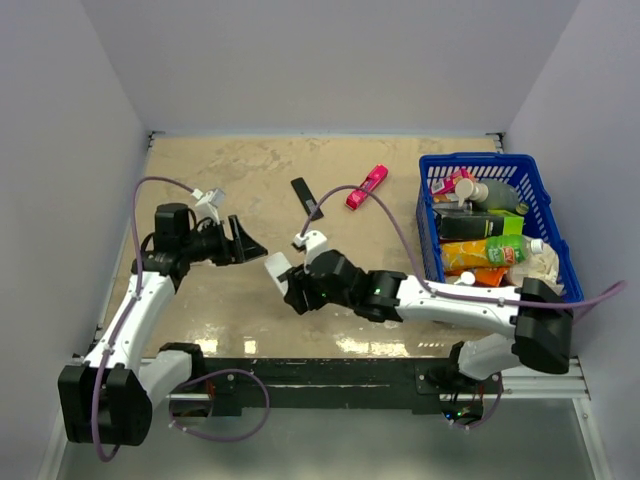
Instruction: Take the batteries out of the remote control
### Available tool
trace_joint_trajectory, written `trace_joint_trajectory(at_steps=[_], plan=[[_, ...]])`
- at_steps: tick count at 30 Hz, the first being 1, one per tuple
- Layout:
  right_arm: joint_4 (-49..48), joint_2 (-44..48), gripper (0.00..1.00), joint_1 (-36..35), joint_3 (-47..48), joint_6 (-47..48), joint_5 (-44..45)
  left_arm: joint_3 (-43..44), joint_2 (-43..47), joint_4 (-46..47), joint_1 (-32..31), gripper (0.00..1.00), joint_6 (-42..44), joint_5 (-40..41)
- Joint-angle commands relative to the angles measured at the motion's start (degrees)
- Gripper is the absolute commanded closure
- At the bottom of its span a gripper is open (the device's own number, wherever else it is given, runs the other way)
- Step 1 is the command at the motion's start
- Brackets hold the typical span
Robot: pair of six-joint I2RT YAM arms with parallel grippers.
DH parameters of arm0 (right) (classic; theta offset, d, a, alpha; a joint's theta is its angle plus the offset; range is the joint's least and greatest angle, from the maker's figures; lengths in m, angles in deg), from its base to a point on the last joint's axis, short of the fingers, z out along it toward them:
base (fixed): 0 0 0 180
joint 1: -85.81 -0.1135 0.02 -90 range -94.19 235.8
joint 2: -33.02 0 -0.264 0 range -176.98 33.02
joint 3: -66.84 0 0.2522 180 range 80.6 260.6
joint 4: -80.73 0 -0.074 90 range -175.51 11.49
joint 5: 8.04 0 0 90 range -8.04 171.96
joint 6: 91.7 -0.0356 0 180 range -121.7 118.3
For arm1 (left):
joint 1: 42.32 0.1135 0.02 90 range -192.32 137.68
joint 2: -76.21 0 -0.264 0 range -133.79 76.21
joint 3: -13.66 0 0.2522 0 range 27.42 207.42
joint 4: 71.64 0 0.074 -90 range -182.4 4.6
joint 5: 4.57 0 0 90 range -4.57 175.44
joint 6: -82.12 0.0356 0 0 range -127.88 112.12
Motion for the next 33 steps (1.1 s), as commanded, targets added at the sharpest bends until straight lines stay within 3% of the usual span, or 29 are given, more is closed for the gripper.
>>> trace_joint_trajectory(at_steps=[1, 11, 19, 28, 33], plan=[[-6.97, 5.82, 0.70, 4.34, -4.08, 1.04, -9.03, -2.36, 2.86, 10.51, -0.72, 0.23, -3.49, -15.38], [-8.29, 7.94, 0.72, 5.49, -5.40, 1.13, -12.11, -1.22, 0.32, 12.28, -6.87, 0.27, -4.56, -12.34], [-8.82, 9.96, 0.73, 5.49, -6.72, 0.78, -12.11, 1.68, -1.27, 5.78, -7.93, 0.29, 0.89, -6.45], [-10.75, 9.70, 0.74, 5.49, -7.25, 0.34, -12.46, 0.89, -1.53, 5.25, -9.25, 0.30, 0.63, -6.53], [-11.63, 10.66, 0.74, 5.49, -8.13, -0.02, -12.11, 0.71, -1.88, 4.90, -9.25, 0.49, 0.28, -6.97]])
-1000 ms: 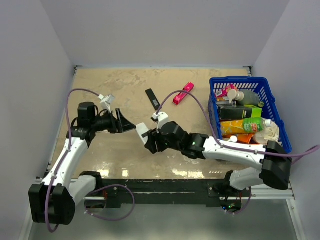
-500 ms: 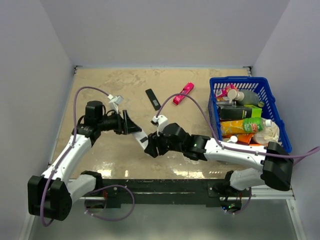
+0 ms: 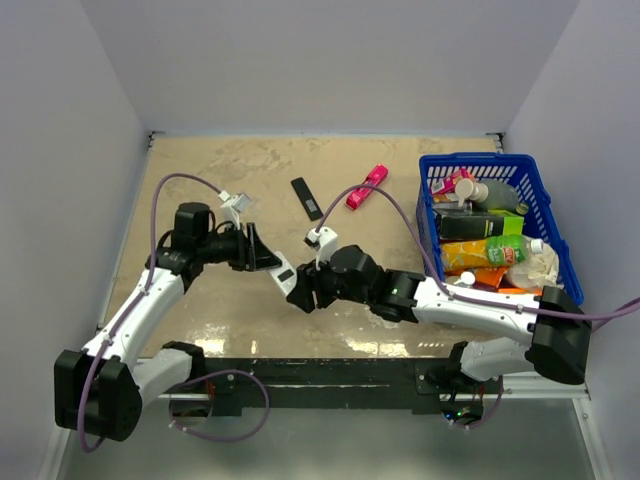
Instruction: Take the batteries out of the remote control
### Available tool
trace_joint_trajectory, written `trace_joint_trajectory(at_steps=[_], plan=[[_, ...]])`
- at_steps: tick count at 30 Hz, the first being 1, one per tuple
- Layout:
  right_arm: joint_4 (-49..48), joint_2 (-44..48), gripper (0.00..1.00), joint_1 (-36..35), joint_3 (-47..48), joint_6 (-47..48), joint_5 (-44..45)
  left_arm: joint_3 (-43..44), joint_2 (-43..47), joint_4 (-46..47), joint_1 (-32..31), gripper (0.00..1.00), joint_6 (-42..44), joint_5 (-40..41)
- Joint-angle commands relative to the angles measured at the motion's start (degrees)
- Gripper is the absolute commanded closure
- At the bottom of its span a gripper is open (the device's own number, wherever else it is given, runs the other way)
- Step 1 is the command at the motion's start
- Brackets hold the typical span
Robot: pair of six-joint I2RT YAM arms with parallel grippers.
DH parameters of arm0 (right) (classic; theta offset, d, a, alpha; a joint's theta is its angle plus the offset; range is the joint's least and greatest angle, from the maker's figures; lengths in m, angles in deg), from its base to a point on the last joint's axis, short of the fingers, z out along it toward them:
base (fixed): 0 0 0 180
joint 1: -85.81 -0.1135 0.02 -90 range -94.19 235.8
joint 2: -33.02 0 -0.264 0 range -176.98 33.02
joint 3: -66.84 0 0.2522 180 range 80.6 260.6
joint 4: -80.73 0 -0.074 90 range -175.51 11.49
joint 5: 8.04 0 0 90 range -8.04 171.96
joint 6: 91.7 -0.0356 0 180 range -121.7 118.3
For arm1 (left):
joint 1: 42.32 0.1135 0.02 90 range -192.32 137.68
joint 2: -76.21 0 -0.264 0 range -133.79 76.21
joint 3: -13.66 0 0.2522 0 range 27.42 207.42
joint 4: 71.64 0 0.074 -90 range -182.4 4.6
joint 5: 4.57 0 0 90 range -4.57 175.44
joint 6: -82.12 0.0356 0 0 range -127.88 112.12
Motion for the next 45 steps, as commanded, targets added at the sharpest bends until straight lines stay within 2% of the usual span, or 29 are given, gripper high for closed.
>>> trace_joint_trajectory(at_steps=[1, 3, 4, 7, 12, 15, 16, 17, 21, 24, 28, 33, 36, 37, 38, 41, 45], plan=[[-4.35, 2.21, 0.74, -0.04, -1.27, -0.39, -0.35, 1.65, -0.37, 0.66, -0.29, 0.57, 0.76, -0.95], [-4.44, 2.56, 0.74, -0.04, -1.79, -0.30, -0.44, 1.65, -0.73, 0.92, -0.29, 0.67, 0.24, -1.31], [-4.44, 2.82, 0.74, -0.13, -1.88, -0.39, -0.53, 1.74, -0.90, 1.10, -0.29, 0.79, -0.03, -1.66], [-4.44, 2.82, 0.73, -0.04, -2.58, 0.05, -0.79, 2.09, -2.48, 1.36, -0.29, 0.95, -0.99, -2.71], [-4.70, 2.38, 0.74, -0.04, -3.99, 0.32, -1.15, 2.01, -4.15, 1.89, -0.29, 0.90, -2.84, -3.16], [-5.32, 2.21, 0.72, -0.13, -4.96, -0.12, 0.17, 1.57, -4.86, 2.33, -0.29, 0.91, -2.84, -2.45], [-5.41, 2.12, 0.68, -0.04, -5.13, -0.12, 0.70, 1.39, -5.20, 2.59, -0.29, 0.93, -2.84, -2.45], [-5.76, 1.95, 0.55, -0.13, -5.31, -0.38, 1.05, 1.04, -5.21, 2.94, -0.20, 0.93, -3.45, -2.54], [-7.43, 1.07, 0.22, -0.04, -5.49, 0.14, 1.84, 0.25, -4.24, 4.88, -0.29, 0.96, -5.83, -3.07], [-8.48, -1.12, 0.15, -0.04, -4.26, 0.84, 2.64, 0.51, -3.72, 4.70, -0.29, 0.97, -6.71, -2.46], [-9.27, -5.43, 0.11, -0.13, -1.54, 0.93, 2.11, 0.16, -3.36, 5.84, -0.29, 0.98, -8.90, -2.28], [-9.54, -9.74, 0.14, -0.13, 0.66, 1.28, 5.44, -0.37, -2.84, 6.72, -0.29, 0.99, -10.14, -2.45], [-9.89, -10.18, 0.28, -0.22, 0.84, 1.11, 6.50, -0.46, -2.83, 6.20, -0.29, 0.99, -10.14, -2.45], [-10.06, -10.10, 0.35, -0.22, 0.58, 1.11, 6.68, -0.46, -3.01, 6.02, -0.29, 0.99, -9.79, -2.02], [-10.15, -10.01, 0.48, -0.31, 0.40, 1.11, 6.94, -0.37, -3.01, 5.85, -0.29, 0.98, -9.61, -1.84], [-10.16, -9.66, 0.63, -0.39, -0.65, 1.46, 6.68, 0.33, -3.89, 4.79, -0.20, 0.94, -8.56, -0.17], [-9.36, -9.74, 0.68, -0.39, -2.14, 1.72, 5.45, 2.18, -5.73, 2.51, 0.06, 0.85, -7.15, 1.50]])
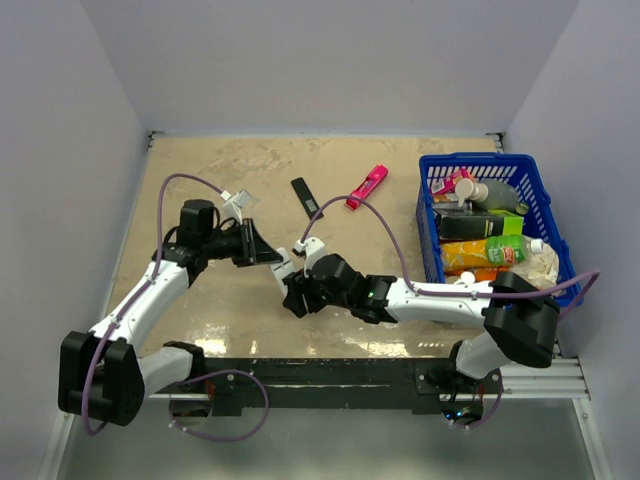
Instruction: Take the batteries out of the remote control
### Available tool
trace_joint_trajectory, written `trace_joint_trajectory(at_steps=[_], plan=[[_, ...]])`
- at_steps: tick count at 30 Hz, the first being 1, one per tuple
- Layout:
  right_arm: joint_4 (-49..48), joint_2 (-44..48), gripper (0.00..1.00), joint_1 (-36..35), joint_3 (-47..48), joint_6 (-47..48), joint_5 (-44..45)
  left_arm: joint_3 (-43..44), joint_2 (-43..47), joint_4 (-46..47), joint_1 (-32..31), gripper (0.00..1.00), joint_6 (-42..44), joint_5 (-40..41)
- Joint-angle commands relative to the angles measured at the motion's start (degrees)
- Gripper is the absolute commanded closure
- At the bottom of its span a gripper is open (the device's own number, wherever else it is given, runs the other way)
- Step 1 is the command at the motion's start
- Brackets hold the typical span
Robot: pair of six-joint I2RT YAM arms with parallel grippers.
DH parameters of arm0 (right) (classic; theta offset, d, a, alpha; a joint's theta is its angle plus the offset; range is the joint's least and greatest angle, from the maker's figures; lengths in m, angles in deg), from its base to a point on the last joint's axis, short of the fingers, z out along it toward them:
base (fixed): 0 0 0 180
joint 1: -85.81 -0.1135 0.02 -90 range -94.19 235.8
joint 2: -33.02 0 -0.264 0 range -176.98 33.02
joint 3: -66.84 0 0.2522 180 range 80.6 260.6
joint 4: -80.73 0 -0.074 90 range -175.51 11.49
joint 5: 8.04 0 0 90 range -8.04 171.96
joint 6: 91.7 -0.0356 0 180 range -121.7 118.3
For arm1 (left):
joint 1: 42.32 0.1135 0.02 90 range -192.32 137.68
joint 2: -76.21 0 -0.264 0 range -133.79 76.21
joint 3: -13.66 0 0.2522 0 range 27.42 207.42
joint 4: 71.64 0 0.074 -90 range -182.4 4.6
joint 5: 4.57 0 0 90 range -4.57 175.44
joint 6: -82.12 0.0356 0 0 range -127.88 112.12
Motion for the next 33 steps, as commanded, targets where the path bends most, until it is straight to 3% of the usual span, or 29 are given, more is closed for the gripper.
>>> trace_joint_trajectory(at_steps=[1, 5, 14, 17, 22, 29, 33], plan=[[-1.87, 1.25, 0.69, 0.22, -1.09, 0.98, 1.17, 2.40, -1.91, -1.65, 0.47, 0.83, 1.09, 1.65], [-2.21, 1.51, 0.70, 0.22, -2.59, 0.54, 0.72, 2.84, -3.76, -1.38, 1.00, 0.76, 1.35, 1.74], [-1.43, 0.46, 0.71, 0.22, -2.77, 0.28, 0.11, 2.31, -6.13, 0.29, 1.27, 0.76, 1.53, -0.01], [-1.07, 0.28, 0.72, 0.22, -3.03, 0.45, -0.16, 2.49, -6.57, 0.37, 1.27, 0.69, 1.27, -0.80], [-1.25, 0.20, 0.72, 0.22, -3.91, 0.01, -0.33, 2.14, -6.75, 0.55, 1.35, 0.67, 1.18, -1.15], [-0.55, 0.90, 0.73, 0.22, -4.26, -0.08, -0.16, 1.87, -6.75, 0.11, 1.27, 0.77, 1.88, -0.89], [0.60, 2.04, 0.73, 0.22, -5.58, -0.16, 0.11, 2.05, -6.92, -0.07, 1.27, 0.90, 2.15, -1.07]])
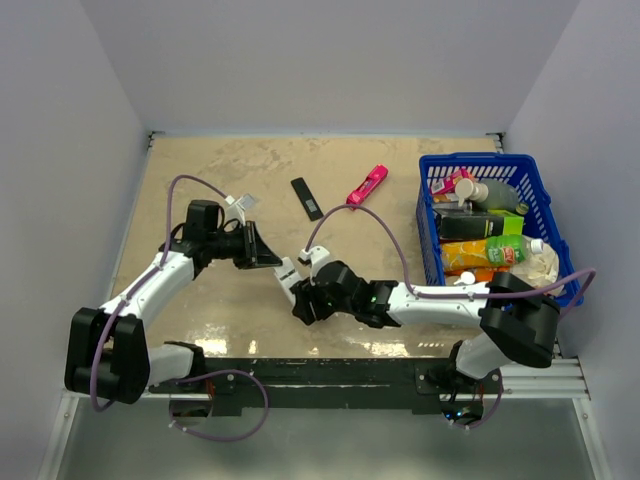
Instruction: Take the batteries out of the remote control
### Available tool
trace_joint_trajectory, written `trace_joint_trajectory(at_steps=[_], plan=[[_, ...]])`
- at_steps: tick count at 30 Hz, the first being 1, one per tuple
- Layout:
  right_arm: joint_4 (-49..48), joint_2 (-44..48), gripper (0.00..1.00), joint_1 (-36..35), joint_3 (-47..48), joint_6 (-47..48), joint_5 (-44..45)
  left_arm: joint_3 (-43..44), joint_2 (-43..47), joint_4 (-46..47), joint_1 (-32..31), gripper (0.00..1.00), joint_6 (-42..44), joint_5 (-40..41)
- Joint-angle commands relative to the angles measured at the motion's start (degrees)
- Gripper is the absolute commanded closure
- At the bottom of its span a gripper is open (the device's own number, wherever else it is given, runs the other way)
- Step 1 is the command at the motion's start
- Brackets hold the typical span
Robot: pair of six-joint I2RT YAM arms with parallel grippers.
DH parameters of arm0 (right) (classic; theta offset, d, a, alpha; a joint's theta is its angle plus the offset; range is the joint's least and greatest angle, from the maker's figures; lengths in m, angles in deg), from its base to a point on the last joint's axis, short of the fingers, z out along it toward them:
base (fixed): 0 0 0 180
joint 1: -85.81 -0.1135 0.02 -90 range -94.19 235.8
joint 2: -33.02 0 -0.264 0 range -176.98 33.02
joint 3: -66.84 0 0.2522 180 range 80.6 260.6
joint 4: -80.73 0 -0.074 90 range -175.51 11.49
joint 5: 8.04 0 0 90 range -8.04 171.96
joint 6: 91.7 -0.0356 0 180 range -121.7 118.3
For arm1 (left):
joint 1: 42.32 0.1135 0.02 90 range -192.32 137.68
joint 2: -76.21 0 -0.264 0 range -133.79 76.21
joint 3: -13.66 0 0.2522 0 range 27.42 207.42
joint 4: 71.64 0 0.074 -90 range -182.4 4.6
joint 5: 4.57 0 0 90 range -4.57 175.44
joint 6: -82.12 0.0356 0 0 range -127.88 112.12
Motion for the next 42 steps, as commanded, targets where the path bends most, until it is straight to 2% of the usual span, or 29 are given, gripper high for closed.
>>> trace_joint_trajectory(at_steps=[1, 3, 10, 11, 15, 18, 29, 35, 42], plan=[[0.11, 2.39, 0.73, 0.20, -1.76, -0.10, 0.74, 1.68, -0.43, 1.16, 0.39, 0.93, 1.58, -0.65], [0.46, 3.09, 0.73, 0.20, -2.55, -0.27, 0.74, 1.68, -0.70, 1.42, 0.39, 1.00, 1.58, -1.35], [2.40, 4.24, 0.73, 0.11, -3.17, -1.85, 1.09, 2.20, -1.14, -0.24, 0.39, 1.00, 3.16, 1.09], [2.66, 4.15, 0.72, 0.19, -3.17, -2.12, 1.27, 2.55, -1.22, -2.16, 0.39, 1.00, 3.68, 2.58], [4.95, 2.66, 0.71, 0.20, -1.50, -4.05, 4.07, 4.05, -2.98, -8.24, 0.39, 1.00, 6.58, 16.80], [7.58, 0.90, 0.69, 0.20, -0.53, -5.28, 5.83, 3.00, -3.77, -9.39, 0.39, 1.00, 7.03, 20.69], [9.96, -0.77, 0.66, 0.20, 0.00, -8.18, 9.79, 0.98, -8.51, -7.64, 0.22, 1.00, 3.52, 24.22], [11.01, -0.33, 0.57, 0.20, -0.44, -8.80, 10.93, -0.52, -11.42, -5.96, -0.48, 1.00, 2.02, 24.04], [12.24, 1.86, 0.49, 0.20, -0.18, -8.98, 12.17, -0.78, -10.37, -5.34, -1.19, 0.99, 1.49, 22.73]])
